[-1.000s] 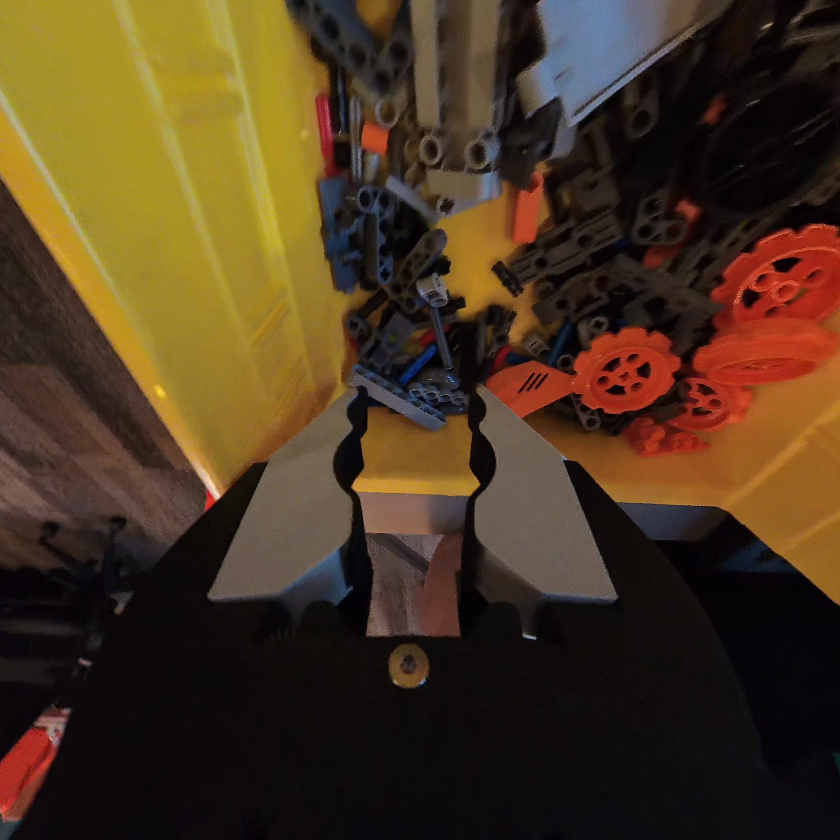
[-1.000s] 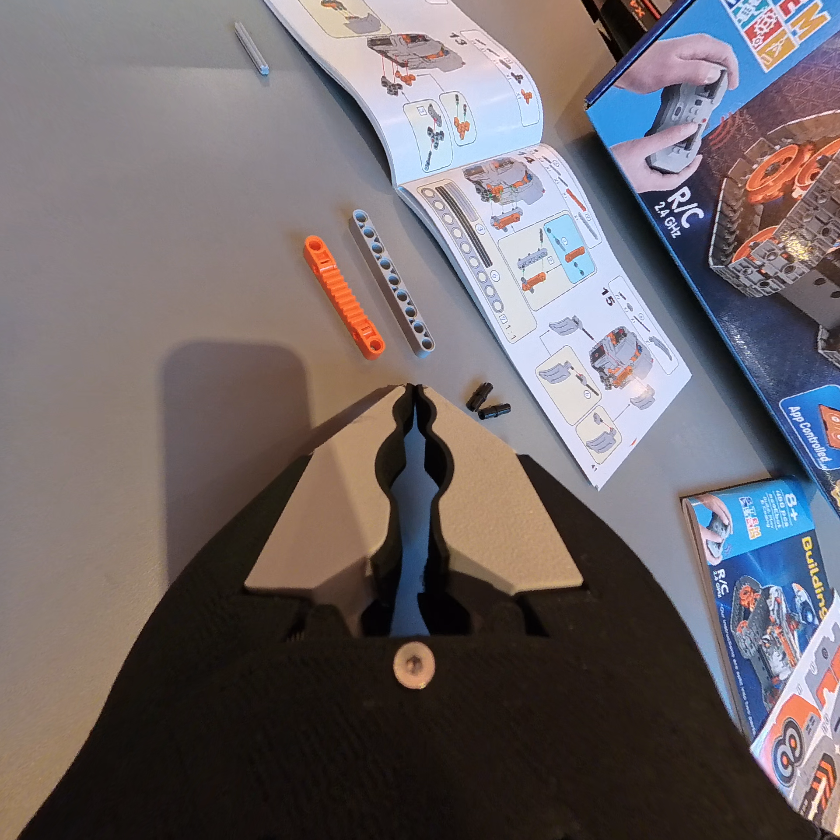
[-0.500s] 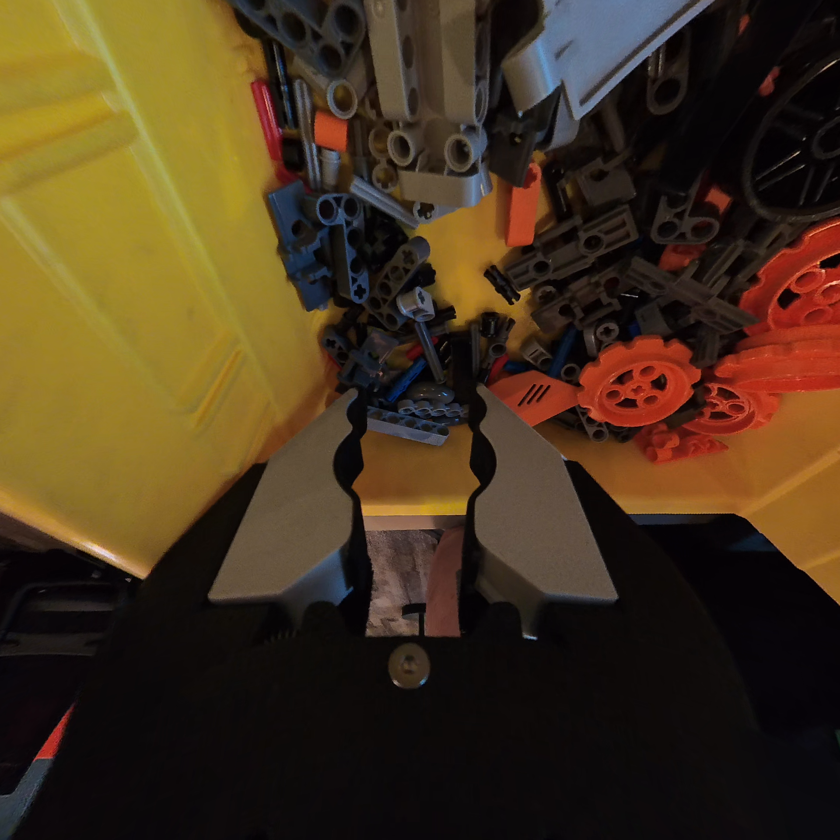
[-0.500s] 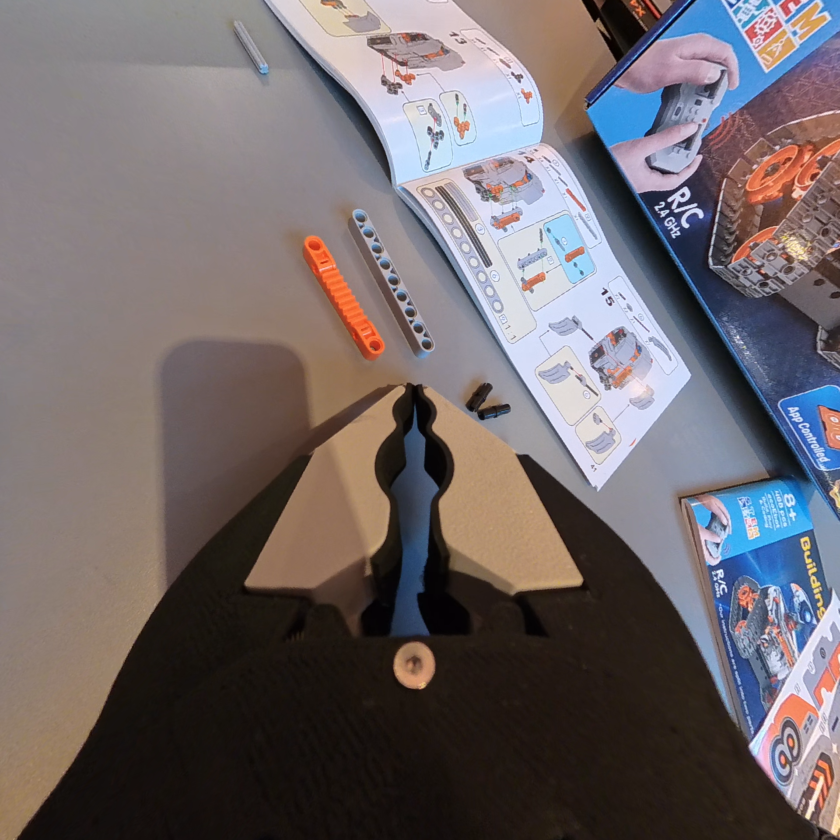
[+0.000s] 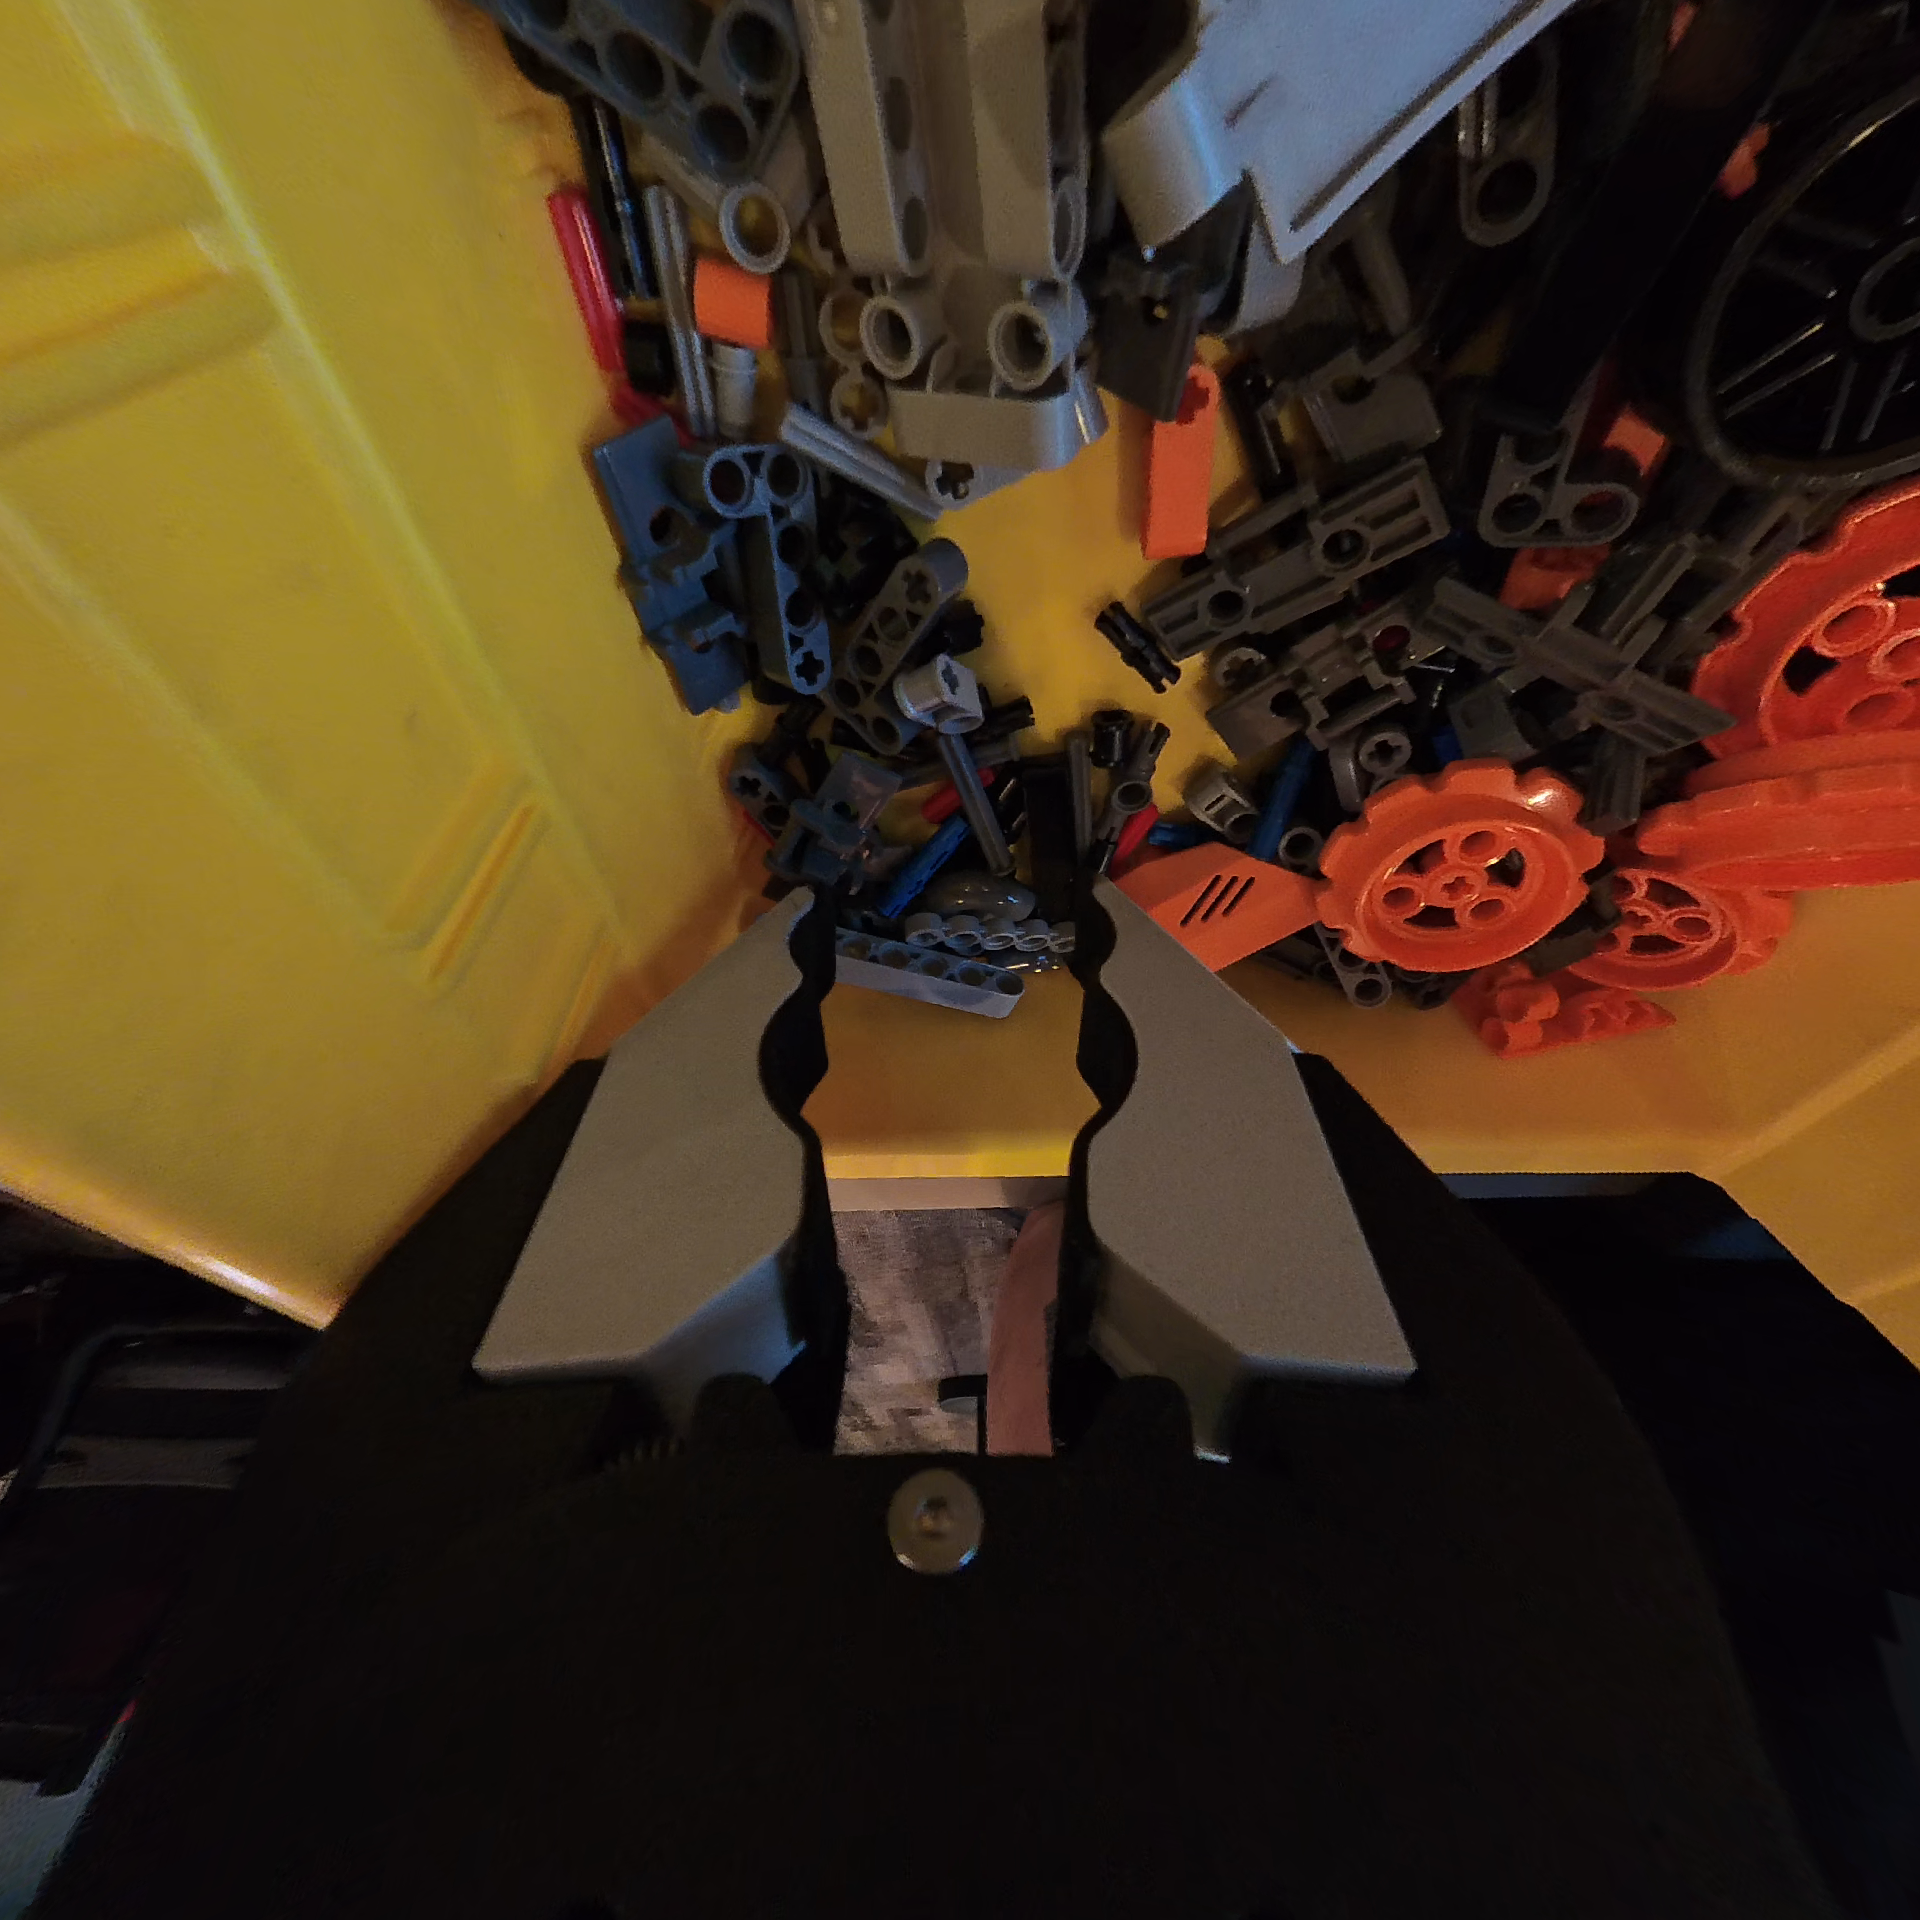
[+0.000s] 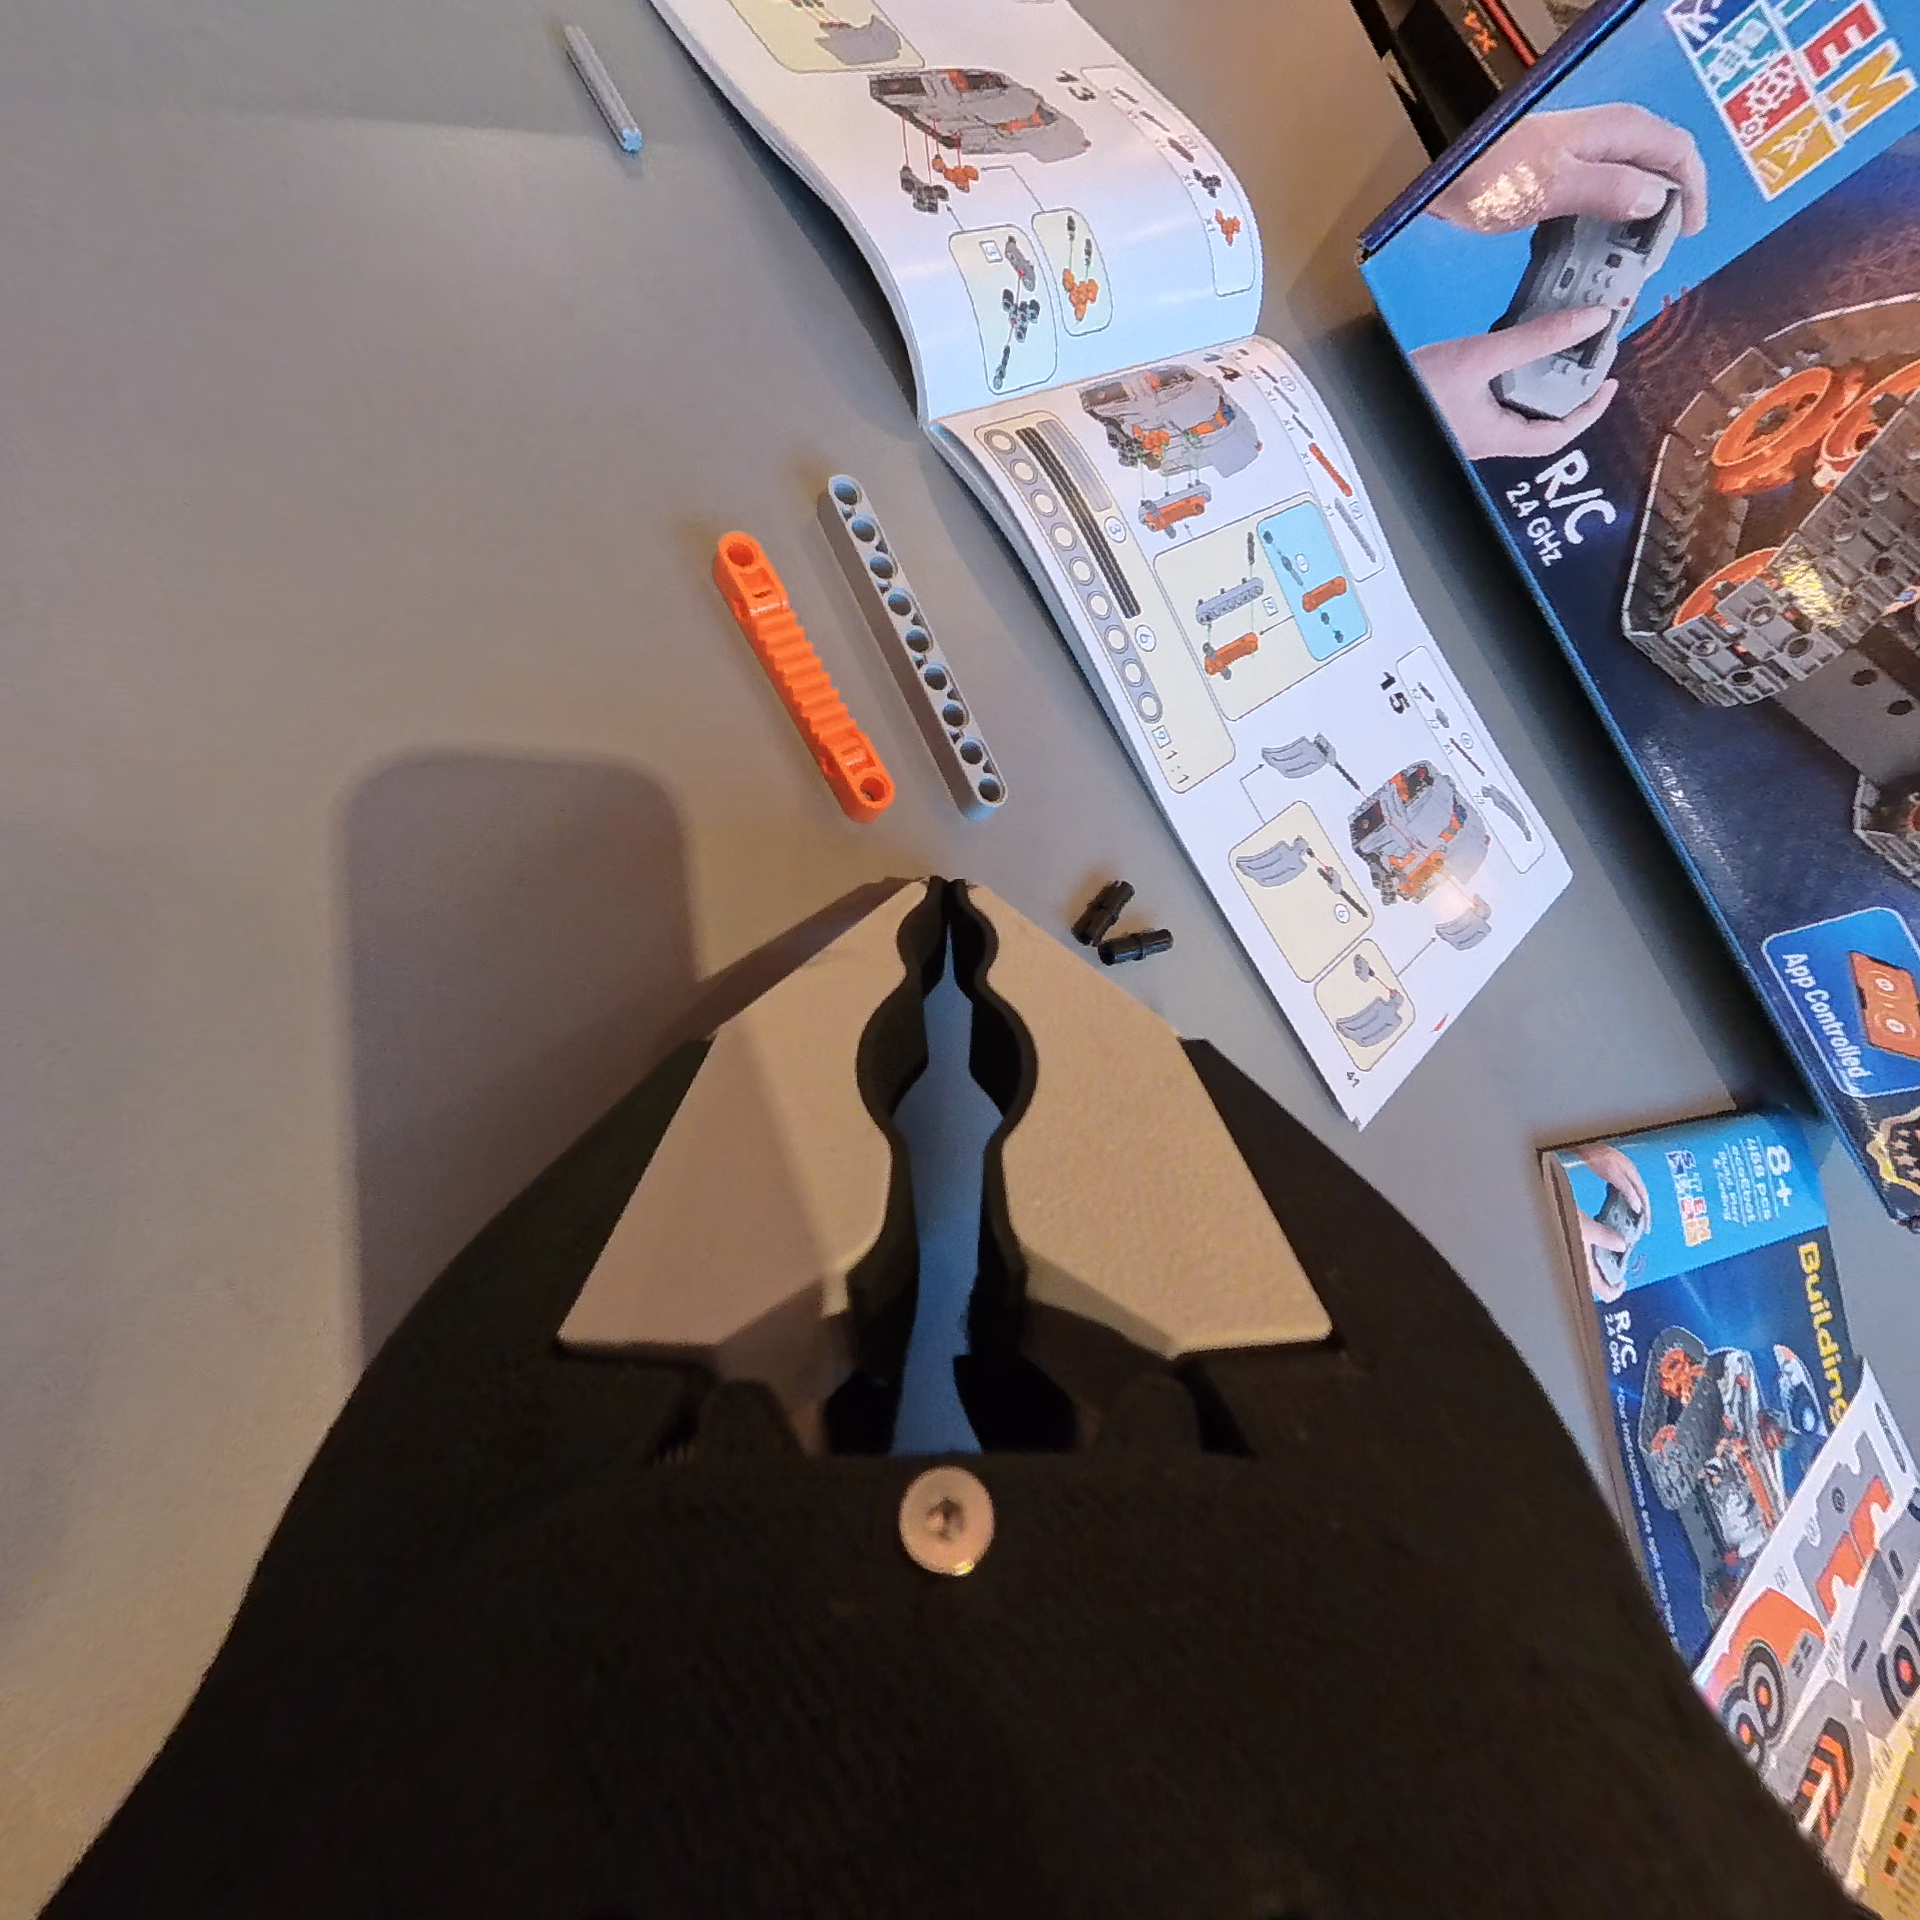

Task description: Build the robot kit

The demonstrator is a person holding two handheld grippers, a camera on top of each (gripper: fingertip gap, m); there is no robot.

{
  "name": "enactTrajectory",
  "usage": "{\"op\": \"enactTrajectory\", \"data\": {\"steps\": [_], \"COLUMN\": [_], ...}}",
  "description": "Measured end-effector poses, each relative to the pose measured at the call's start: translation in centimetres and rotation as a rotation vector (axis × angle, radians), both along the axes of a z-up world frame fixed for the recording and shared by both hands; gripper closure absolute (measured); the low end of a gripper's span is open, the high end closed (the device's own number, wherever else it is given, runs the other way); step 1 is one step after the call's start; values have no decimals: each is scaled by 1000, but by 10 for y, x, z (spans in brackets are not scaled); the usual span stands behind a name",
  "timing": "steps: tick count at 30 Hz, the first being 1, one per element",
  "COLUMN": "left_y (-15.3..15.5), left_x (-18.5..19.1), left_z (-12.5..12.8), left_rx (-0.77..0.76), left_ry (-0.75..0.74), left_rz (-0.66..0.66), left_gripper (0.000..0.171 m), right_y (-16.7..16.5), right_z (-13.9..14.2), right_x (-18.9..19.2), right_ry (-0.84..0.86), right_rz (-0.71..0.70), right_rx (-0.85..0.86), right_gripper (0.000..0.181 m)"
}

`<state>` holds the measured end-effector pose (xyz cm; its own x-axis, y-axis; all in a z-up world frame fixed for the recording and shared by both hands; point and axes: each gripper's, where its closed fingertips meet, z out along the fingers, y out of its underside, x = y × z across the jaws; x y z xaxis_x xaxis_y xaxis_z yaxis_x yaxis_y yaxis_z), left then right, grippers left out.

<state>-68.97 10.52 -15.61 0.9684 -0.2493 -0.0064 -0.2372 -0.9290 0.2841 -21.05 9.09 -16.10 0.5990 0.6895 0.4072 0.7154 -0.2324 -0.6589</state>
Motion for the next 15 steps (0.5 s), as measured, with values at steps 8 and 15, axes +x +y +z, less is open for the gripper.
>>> {"op": "enactTrajectory", "data": {"steps": [8,15], "left_y": [1,0], "left_x": [3,3], "left_z": [0,0], "left_rx": [12,4], "left_ry": [-13,3], "left_rz": [-21,-43], "left_gripper": [134,133], "right_y": [0,-1], "right_z": [0,0], "right_x": [0,-1], "right_ry": [-11,-24], "right_rz": [0,4], "right_rx": [5,10], "right_gripper": [181,181]}}
